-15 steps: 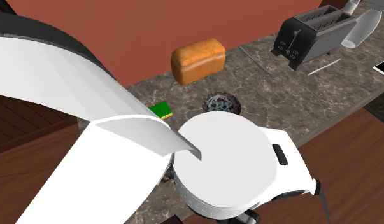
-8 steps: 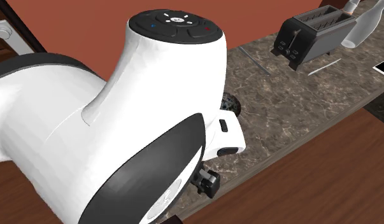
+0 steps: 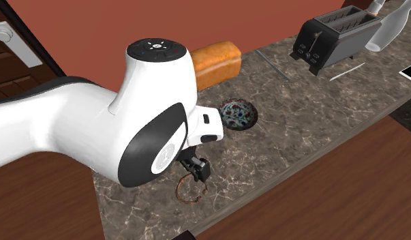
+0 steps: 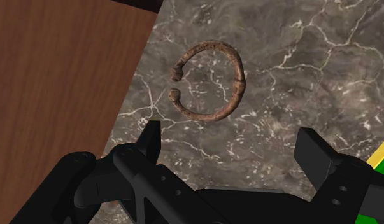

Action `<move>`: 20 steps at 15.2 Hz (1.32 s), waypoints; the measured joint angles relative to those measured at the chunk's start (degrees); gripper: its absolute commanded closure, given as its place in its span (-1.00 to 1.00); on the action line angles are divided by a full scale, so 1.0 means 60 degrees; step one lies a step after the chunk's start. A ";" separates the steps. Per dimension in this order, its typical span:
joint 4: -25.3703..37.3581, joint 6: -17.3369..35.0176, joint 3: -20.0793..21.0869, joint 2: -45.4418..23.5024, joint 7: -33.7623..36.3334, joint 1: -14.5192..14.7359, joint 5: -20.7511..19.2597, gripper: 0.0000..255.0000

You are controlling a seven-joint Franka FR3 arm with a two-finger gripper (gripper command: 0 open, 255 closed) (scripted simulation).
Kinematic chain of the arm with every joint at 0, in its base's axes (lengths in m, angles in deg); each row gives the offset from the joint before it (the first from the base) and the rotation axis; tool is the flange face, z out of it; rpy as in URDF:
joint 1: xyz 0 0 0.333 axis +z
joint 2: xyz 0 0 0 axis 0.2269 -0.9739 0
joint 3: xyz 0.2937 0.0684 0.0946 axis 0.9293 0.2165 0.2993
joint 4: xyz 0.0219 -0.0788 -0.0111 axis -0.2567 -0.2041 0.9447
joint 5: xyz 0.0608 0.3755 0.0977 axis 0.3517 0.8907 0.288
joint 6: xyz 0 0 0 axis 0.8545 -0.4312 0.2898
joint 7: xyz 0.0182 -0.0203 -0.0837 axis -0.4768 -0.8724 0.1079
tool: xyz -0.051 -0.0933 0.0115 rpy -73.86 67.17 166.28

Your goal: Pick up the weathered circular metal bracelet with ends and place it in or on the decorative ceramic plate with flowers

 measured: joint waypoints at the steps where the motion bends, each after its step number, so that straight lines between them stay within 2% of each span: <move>1: 0.0007 0.0317 0.0203 -0.0307 0.0225 0.0030 -0.0026 -1.00; 4: 0.0332 0.0956 0.0700 -0.1232 0.0877 0.0027 -0.0276 -1.00; 11: 0.0083 0.2079 0.0941 -0.2148 0.1261 -0.0098 -0.0659 -1.00; 18: -0.0023 0.2274 0.0972 -0.2239 0.1314 -0.0098 -0.0695 -1.00; 19: -0.0023 0.2274 0.0972 -0.2239 0.1314 -0.0098 -0.0695 1.00; 20: -0.0023 0.2274 0.0972 -0.2239 0.1314 -0.0098 -0.0695 1.00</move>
